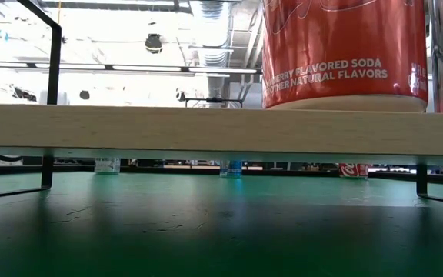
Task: Place canned beverage on shelf
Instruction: Put the bottom blue soda can on the shelf
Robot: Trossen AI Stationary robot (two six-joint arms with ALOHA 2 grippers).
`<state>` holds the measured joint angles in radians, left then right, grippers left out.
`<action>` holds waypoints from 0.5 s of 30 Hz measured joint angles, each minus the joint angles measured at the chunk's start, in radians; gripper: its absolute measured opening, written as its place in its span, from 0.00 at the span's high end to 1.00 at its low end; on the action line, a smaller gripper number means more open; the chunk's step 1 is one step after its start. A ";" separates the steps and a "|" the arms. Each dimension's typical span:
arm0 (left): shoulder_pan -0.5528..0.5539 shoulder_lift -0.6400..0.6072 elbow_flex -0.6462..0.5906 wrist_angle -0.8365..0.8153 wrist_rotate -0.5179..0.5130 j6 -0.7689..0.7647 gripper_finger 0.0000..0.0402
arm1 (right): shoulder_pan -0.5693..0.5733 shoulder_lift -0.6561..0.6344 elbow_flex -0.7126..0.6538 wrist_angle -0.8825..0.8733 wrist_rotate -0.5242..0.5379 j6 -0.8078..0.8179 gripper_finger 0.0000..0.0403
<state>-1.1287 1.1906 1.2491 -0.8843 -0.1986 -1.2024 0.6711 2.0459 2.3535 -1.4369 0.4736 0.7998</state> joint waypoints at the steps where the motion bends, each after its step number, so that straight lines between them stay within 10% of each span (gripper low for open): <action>1: -0.005 0.002 0.000 -0.021 0.011 -0.006 0.11 | -0.001 -0.010 0.000 -0.008 0.004 0.006 0.11; 15: -0.091 0.124 0.000 -0.123 -0.051 0.114 0.11 | 0.000 -0.046 0.000 -0.102 0.059 0.039 0.11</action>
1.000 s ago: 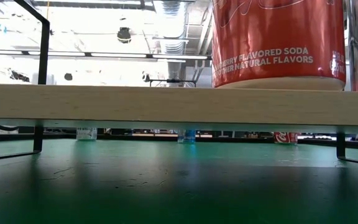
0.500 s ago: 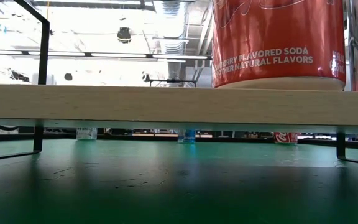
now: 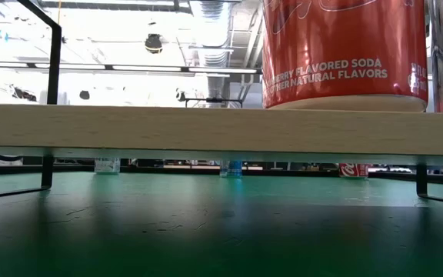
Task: Place canned beverage on shelf
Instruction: Put the bottom blue soda can on the shelf
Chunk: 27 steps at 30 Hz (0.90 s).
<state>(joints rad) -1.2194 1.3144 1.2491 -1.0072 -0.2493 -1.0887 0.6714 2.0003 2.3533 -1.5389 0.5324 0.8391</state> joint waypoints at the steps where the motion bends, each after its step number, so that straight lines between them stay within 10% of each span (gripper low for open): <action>1: 0.000 0.015 0.000 -0.019 0.000 0.003 0.11 | -0.002 0.000 0.000 0.000 0.001 -0.001 0.11; 27: 0.008 0.157 -0.063 -0.079 0.010 -0.032 0.11 | 0.004 0.000 0.000 -0.006 0.016 -0.042 0.11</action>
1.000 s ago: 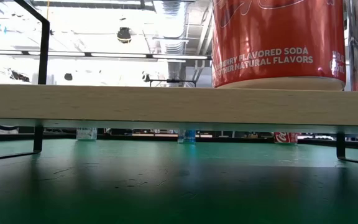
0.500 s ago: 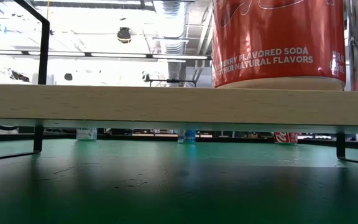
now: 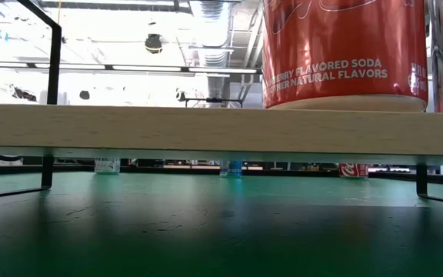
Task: Place canned beverage on shelf
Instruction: Put the bottom blue soda can on the shelf
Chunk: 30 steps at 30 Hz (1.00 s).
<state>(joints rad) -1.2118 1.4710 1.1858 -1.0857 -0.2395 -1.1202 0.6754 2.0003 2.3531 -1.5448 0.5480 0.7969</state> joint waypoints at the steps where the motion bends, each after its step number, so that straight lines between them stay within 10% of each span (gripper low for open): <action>1: 0.000 0.002 0.000 0.003 -0.001 0.000 0.11 | 0.000 0.000 0.000 0.000 0.000 0.004 0.11; 16: 0.001 0.002 0.000 0.050 -0.004 -0.028 0.44 | 0.005 0.000 0.000 -0.013 -0.001 0.020 0.11; 30: 0.027 -0.024 0.089 -0.045 -0.036 -0.037 0.45 | 0.001 0.000 0.000 -0.015 -0.001 0.044 0.11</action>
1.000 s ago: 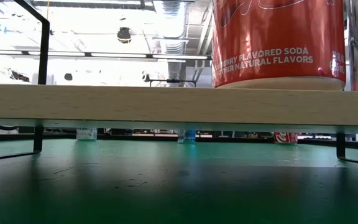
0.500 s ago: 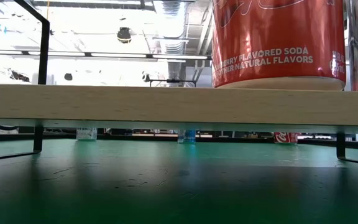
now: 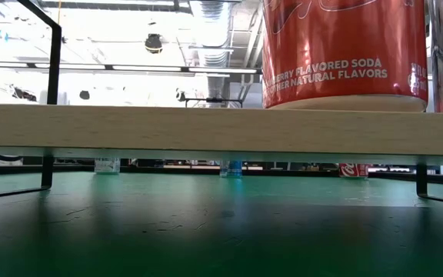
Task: Place canned beverage on shelf
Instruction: Put the bottom blue soda can on the shelf
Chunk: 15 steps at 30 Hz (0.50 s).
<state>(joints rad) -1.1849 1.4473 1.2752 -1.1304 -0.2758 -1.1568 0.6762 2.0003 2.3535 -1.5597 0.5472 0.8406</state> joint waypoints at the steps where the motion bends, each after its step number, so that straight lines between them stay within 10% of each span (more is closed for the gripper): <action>1: 0.007 -0.006 0.019 -0.032 -0.015 -0.005 0.45 | -0.002 0.000 0.000 0.000 0.000 0.000 0.11; 15: 0.157 -0.037 0.328 -0.432 -0.308 0.029 0.45 | -0.005 0.000 0.000 0.001 0.005 -0.003 0.11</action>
<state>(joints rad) -1.0283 1.4103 1.6028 -1.5620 -0.5837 -1.1277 0.6716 2.0003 2.3531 -1.5589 0.5518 0.8379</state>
